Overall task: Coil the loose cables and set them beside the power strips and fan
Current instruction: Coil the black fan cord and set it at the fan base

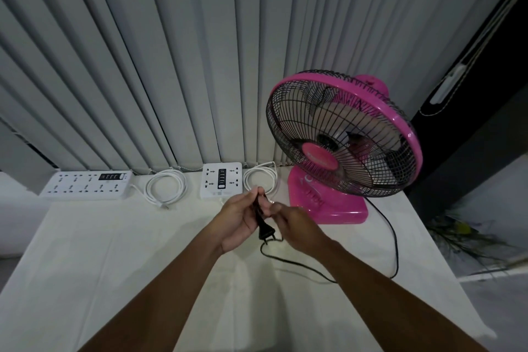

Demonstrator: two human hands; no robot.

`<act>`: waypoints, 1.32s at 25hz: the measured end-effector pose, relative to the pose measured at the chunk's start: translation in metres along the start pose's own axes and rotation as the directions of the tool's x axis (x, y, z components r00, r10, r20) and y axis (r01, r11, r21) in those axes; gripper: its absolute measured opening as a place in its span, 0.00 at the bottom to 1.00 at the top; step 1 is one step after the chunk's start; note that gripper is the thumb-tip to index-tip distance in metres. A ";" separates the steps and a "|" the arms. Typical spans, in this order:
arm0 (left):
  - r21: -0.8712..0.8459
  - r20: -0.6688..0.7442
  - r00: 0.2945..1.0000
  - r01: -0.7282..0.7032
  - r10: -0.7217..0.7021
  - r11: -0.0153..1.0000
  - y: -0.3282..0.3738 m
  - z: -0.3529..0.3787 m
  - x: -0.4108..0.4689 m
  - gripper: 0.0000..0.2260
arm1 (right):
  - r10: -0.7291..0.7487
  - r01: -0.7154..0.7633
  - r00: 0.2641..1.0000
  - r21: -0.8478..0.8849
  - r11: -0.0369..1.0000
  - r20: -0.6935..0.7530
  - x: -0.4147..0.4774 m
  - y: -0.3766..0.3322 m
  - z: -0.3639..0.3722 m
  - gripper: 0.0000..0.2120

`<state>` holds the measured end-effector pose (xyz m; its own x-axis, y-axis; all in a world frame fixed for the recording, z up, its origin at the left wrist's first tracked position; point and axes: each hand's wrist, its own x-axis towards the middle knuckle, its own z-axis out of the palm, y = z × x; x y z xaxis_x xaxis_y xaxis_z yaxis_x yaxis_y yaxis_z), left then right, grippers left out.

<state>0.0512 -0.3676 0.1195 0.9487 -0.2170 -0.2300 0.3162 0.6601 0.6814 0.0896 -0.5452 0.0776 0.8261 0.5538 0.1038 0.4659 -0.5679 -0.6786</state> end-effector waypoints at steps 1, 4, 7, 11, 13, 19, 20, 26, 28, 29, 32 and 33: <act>-0.014 -0.042 0.999 -0.034 0.034 0.999 0.001 -0.002 0.002 0.10 | -0.037 0.037 0.999 -0.063 0.997 0.005 -0.005 -0.003 0.006 0.11; 0.055 -0.131 0.988 -0.080 0.087 0.995 -0.001 -0.014 0.005 0.13 | -0.152 0.157 0.987 -0.137 0.978 0.051 -0.013 -0.011 0.009 0.10; 0.221 -0.188 0.973 -0.090 0.133 0.971 -0.009 -0.022 0.004 0.13 | -0.202 0.233 0.966 -0.200 0.952 0.164 -0.013 -0.018 -0.003 0.11; 0.642 -0.215 0.949 -0.039 0.228 0.766 -0.018 -0.019 -0.001 0.11 | -0.200 0.244 0.958 -0.221 0.944 0.204 -0.006 -0.028 -0.021 0.16; 0.780 -0.169 0.950 -0.035 0.264 0.625 -0.021 -0.018 -0.005 0.12 | -0.131 0.136 0.986 -0.039 0.990 0.106 0.003 -0.030 -0.029 0.17; 0.622 -0.128 0.992 0.087 -0.008 0.779 -0.018 -0.010 -0.013 0.16 | 0.127 -0.124 0.992 0.269 0.955 0.005 0.031 -0.014 -0.044 0.11; 0.525 -0.094 0.995 0.083 -0.039 0.847 -0.017 -0.008 -0.012 0.15 | 0.155 -0.150 0.988 0.271 0.951 0.000 0.030 -0.009 -0.040 0.10; 0.095 -0.002 1.000 -0.024 0.024 0.995 -0.008 -0.012 -0.010 0.12 | 0.001 0.010 0.994 -0.102 0.995 0.105 0.004 0.001 -0.006 0.08; 0.001 -0.064 0.996 -0.062 0.062 0.998 -0.007 -0.016 -0.005 0.13 | -0.024 0.052 0.991 -0.217 0.975 0.130 0.000 -0.002 -0.003 0.09; -0.007 -0.099 0.992 -0.083 0.082 0.996 -0.006 -0.019 -0.003 0.14 | -0.050 0.085 0.987 -0.232 0.969 0.155 -0.002 -0.005 -0.003 0.09; 0.041 -0.181 0.978 -0.095 0.101 0.995 -0.009 -0.022 0.002 0.16 | -0.090 0.135 0.965 -0.171 0.976 0.248 -0.004 -0.012 -0.008 0.08; 0.058 -0.200 0.975 -0.086 0.096 0.995 -0.012 -0.022 0.003 0.16 | -0.083 0.125 0.960 -0.142 0.982 0.269 -0.003 -0.012 -0.012 0.09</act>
<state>0.0503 -0.3597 0.0953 0.9545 -0.0044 -0.2981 0.2334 0.6331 0.7380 0.0851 -0.5472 0.0942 0.6687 0.7425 -0.0398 0.6055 -0.5749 -0.5503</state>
